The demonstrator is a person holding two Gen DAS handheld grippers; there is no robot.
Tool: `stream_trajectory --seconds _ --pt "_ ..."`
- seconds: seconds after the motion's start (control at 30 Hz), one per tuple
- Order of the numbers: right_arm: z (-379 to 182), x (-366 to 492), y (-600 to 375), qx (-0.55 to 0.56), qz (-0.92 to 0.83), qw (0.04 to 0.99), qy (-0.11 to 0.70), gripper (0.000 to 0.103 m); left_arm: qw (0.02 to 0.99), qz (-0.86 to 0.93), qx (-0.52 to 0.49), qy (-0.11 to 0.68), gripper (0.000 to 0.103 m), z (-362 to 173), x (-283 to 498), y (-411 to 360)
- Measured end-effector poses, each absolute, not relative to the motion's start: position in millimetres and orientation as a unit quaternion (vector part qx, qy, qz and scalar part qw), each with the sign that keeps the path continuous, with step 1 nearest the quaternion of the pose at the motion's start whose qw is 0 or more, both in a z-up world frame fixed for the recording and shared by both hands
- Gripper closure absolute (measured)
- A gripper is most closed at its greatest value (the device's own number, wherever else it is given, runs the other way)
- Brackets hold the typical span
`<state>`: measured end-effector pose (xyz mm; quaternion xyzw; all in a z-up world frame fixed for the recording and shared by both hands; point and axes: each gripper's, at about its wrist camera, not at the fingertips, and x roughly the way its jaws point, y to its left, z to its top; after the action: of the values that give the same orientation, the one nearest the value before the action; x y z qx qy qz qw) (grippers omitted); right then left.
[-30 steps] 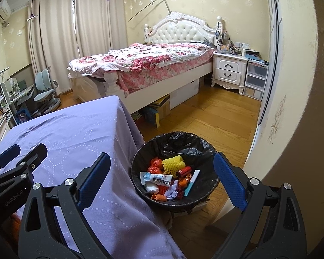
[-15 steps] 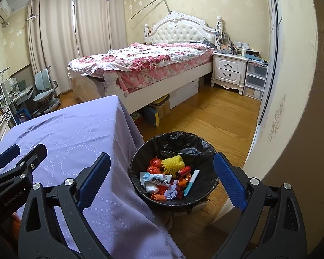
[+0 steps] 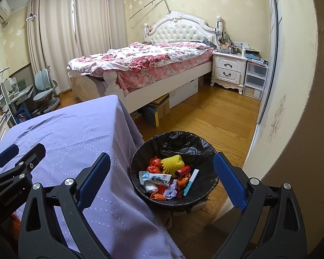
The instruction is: Collect trash
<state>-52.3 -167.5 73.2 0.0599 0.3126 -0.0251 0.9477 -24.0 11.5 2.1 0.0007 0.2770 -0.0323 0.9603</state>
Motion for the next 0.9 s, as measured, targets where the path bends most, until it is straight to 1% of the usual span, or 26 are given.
stream_trajectory --seconds 0.9 --pt "73.2 -50.3 -167.6 0.061 -0.026 0.947 0.315 0.009 0.964 -0.031 0.012 0.265 0.016 3.9 -20.7 12.4"
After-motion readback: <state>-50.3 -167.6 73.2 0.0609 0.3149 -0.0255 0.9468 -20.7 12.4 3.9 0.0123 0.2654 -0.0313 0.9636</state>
